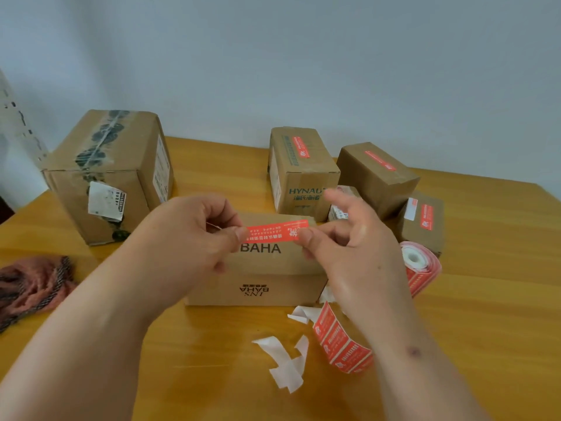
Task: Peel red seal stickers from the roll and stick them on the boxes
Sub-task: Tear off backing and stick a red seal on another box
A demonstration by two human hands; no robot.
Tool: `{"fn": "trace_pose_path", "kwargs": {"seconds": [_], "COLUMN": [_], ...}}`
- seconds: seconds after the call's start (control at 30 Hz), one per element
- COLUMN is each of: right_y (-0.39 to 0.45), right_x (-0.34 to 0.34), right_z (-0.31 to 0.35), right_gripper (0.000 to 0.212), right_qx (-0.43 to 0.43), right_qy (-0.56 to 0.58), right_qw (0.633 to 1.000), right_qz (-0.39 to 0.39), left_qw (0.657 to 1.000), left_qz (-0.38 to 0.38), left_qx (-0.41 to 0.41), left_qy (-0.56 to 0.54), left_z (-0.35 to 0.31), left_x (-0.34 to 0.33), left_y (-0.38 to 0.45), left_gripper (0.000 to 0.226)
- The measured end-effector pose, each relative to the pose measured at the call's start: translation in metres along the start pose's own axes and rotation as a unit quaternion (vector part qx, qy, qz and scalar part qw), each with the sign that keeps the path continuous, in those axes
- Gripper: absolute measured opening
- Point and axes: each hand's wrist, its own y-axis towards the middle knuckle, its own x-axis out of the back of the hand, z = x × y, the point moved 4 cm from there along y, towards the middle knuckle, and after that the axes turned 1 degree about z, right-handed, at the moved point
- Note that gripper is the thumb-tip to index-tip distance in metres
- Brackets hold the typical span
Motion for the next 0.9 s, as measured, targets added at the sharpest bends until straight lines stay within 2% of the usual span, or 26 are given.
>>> {"fn": "trace_pose_path", "kwargs": {"seconds": [0.07,0.1,0.23,0.43,0.53,0.67,0.77,0.9], "right_y": [0.008,0.012,0.021,0.028,0.03,0.031,0.035,0.035], "right_x": [-0.002,-0.003,-0.012,-0.022,-0.025,-0.028,-0.032,-0.037], "right_z": [0.003,0.004,0.004,0.003,-0.002,-0.006,-0.008,-0.007], "right_gripper": [0.012,0.01,0.011,0.013,0.011,0.005,0.002,0.016], "right_qx": [0.014,0.018,0.013,0.027,0.0,-0.015,-0.021,-0.022], "right_qy": [-0.013,-0.011,-0.035,-0.111,-0.118,-0.147,-0.189,-0.218], "right_qw": [1.0,1.0,0.999,0.993,0.993,0.989,0.982,0.975], "right_qz": [-0.006,-0.01,-0.01,-0.041,-0.019,-0.006,0.0,0.023], "left_qw": [0.999,0.997,0.995,1.0,1.0,0.999,0.996,0.99], "left_qz": [0.009,0.013,0.023,-0.008,-0.013,0.005,0.003,0.005], "left_qx": [0.002,0.004,0.02,0.007,0.004,0.005,0.008,0.011], "left_qy": [-0.052,-0.071,-0.097,-0.011,-0.005,0.051,0.088,0.14], "left_z": [0.004,0.006,0.01,0.011,0.015,0.019,0.021,0.02], "left_x": [0.005,0.007,0.009,0.003,0.003,-0.002,-0.005,-0.01], "left_y": [0.008,0.012,0.026,0.038,0.04,0.043,0.047,0.049], "left_gripper": [0.014,0.014,0.013,0.016,0.012,0.043,0.036,0.027]}}
